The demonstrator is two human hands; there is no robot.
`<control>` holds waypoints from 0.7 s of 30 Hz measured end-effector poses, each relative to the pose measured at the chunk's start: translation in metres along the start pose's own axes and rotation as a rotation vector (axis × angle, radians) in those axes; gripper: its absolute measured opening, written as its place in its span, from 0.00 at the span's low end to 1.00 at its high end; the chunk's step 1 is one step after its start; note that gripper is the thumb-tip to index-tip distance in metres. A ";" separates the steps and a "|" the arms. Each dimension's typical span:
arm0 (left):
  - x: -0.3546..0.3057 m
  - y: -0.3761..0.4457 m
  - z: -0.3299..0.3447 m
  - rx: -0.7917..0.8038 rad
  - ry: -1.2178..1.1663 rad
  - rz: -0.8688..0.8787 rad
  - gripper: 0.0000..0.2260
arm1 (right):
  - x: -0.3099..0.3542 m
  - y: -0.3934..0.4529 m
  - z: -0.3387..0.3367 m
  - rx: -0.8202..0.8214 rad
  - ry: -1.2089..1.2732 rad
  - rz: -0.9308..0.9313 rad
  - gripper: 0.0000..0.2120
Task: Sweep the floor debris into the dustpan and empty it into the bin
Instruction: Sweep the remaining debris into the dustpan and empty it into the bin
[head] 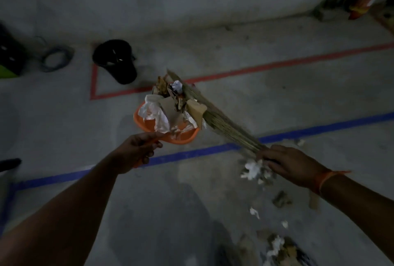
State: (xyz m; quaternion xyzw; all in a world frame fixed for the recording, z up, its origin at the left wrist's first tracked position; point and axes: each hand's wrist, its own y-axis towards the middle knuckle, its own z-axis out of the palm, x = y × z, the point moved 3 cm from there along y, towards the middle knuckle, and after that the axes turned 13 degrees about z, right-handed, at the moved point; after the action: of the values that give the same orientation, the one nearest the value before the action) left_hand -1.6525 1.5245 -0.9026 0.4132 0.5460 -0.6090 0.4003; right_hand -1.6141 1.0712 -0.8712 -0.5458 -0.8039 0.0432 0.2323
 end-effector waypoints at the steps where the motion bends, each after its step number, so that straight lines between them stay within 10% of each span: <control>1: -0.005 0.005 -0.015 -0.021 -0.010 -0.001 0.18 | 0.008 0.022 -0.005 0.009 -0.005 -0.021 0.15; 21: -0.081 0.245 -0.363 -0.321 -0.021 -0.036 0.18 | 0.192 0.526 -0.051 0.103 -0.059 -0.292 0.13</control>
State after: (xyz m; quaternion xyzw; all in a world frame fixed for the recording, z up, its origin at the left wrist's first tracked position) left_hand -1.3712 1.8685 -0.9312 0.3278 0.6393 -0.5254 0.4559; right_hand -1.1982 1.4451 -0.9333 -0.4092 -0.8778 0.0662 0.2401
